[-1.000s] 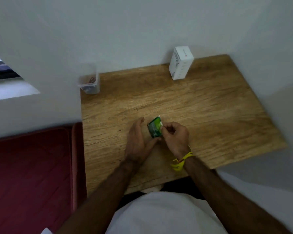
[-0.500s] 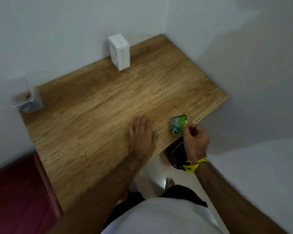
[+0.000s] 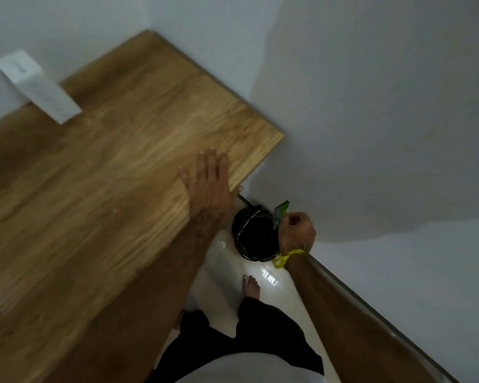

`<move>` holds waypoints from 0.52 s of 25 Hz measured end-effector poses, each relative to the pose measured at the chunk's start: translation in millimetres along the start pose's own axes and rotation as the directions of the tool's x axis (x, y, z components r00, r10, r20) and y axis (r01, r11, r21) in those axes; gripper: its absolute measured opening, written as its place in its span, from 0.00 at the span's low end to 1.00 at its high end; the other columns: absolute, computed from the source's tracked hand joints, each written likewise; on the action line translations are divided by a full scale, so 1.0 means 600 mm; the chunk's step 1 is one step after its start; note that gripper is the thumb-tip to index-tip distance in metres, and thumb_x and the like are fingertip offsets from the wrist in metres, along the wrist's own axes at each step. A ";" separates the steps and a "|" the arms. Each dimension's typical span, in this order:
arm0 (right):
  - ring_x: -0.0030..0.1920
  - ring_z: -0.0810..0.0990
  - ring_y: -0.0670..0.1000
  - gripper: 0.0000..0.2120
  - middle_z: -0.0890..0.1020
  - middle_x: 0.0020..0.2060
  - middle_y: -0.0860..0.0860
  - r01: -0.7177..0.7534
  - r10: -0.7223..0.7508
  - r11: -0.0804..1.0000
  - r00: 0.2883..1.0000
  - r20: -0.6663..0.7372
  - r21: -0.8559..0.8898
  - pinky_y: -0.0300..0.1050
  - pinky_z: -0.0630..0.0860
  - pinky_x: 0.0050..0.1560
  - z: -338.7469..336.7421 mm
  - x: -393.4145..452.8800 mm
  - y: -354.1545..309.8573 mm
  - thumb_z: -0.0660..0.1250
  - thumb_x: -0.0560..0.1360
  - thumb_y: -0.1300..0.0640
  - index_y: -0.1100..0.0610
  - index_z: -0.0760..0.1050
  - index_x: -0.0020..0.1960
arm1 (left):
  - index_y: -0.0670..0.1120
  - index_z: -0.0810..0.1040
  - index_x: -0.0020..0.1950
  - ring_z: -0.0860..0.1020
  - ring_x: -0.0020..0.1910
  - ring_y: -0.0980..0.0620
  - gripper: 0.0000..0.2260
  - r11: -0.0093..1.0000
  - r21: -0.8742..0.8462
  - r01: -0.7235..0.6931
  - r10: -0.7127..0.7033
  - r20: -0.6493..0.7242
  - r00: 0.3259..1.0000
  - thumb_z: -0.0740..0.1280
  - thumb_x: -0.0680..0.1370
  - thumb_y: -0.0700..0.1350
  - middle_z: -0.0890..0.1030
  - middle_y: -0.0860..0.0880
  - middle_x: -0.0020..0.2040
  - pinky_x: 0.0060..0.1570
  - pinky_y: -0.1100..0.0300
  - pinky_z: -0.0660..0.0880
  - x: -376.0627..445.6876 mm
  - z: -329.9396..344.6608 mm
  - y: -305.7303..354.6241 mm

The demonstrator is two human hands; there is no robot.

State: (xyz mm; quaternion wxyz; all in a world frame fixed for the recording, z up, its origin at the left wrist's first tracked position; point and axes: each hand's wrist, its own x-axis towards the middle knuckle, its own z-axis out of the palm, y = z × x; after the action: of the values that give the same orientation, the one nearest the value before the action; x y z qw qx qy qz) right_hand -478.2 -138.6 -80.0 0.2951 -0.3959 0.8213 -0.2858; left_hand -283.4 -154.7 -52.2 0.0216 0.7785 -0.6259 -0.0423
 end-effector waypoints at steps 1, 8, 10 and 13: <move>0.49 0.82 0.60 0.09 0.85 0.46 0.56 -0.025 0.029 0.997 0.998 0.049 -0.079 0.44 0.74 0.46 0.007 0.026 0.016 0.67 0.77 0.51 0.56 0.81 0.48 | 0.46 0.53 0.81 0.53 0.79 0.39 0.37 1.000 0.022 0.004 -0.004 -0.027 1.000 0.57 0.79 0.65 0.54 0.42 0.81 0.70 0.26 0.50 0.001 0.007 0.002; 0.55 0.81 0.62 0.18 0.83 0.53 0.59 -0.028 0.143 0.920 0.952 0.269 -0.391 0.53 0.78 0.53 0.078 0.152 0.088 0.65 0.78 0.43 0.58 0.81 0.55 | 0.50 0.46 0.82 0.53 0.80 0.39 0.37 0.960 0.087 0.267 -0.252 -0.152 0.956 0.64 0.79 0.44 0.51 0.43 0.82 0.71 0.27 0.52 -0.004 0.035 0.049; 0.54 0.82 0.62 0.18 0.83 0.54 0.58 -0.045 0.180 0.907 0.939 0.291 -0.418 0.54 0.80 0.54 0.100 0.183 0.114 0.66 0.77 0.45 0.58 0.81 0.55 | 0.51 0.47 0.82 0.53 0.80 0.39 0.37 0.951 0.088 0.298 -0.281 -0.168 0.945 0.64 0.78 0.42 0.53 0.43 0.82 0.71 0.28 0.51 -0.002 0.040 0.053; 0.56 0.81 0.63 0.17 0.83 0.56 0.60 -0.082 0.243 0.897 0.912 0.331 -0.434 0.57 0.79 0.57 0.127 0.211 0.152 0.67 0.77 0.48 0.60 0.80 0.57 | 0.52 0.48 0.82 0.54 0.80 0.39 0.38 0.944 0.098 0.314 -0.289 -0.209 0.934 0.66 0.78 0.44 0.54 0.43 0.81 0.72 0.28 0.52 -0.003 0.041 0.055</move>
State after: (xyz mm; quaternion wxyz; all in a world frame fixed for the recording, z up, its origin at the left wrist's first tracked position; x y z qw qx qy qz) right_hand -533.0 -212.2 -227.3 0.3805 -0.4249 0.8214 0.0008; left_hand -318.4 -159.9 -73.9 0.0244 0.8655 -0.4952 0.0708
